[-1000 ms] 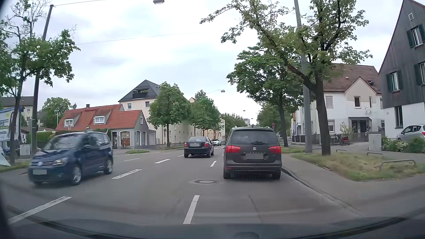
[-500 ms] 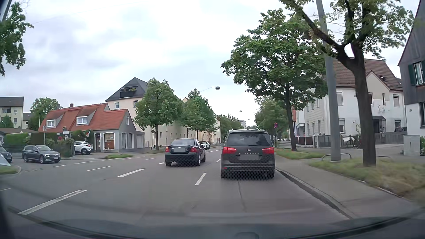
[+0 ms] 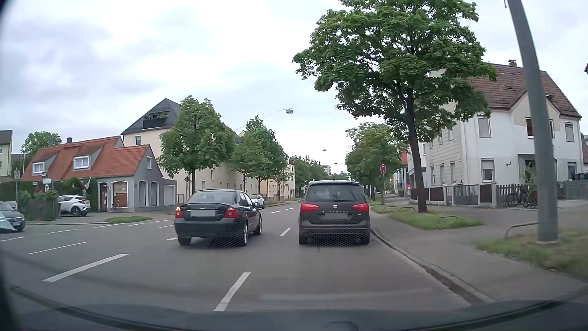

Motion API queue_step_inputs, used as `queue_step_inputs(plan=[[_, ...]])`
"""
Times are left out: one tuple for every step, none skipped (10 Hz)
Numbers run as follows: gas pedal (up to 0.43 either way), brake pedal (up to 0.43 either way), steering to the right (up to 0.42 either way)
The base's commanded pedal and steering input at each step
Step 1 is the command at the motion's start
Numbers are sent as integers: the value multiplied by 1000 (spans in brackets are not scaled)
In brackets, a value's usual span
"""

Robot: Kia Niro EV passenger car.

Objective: Follow the waypoints while adhering to traffic rules and regulations

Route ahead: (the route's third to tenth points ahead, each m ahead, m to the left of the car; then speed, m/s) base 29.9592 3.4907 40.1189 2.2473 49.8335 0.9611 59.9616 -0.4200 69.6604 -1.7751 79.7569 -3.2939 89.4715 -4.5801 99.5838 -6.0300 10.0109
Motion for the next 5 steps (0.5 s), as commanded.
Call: queue_step_inputs(plan=[[260,0,26],[268,0,24],[299,0,20],[299,0,15],[299,0,11]])
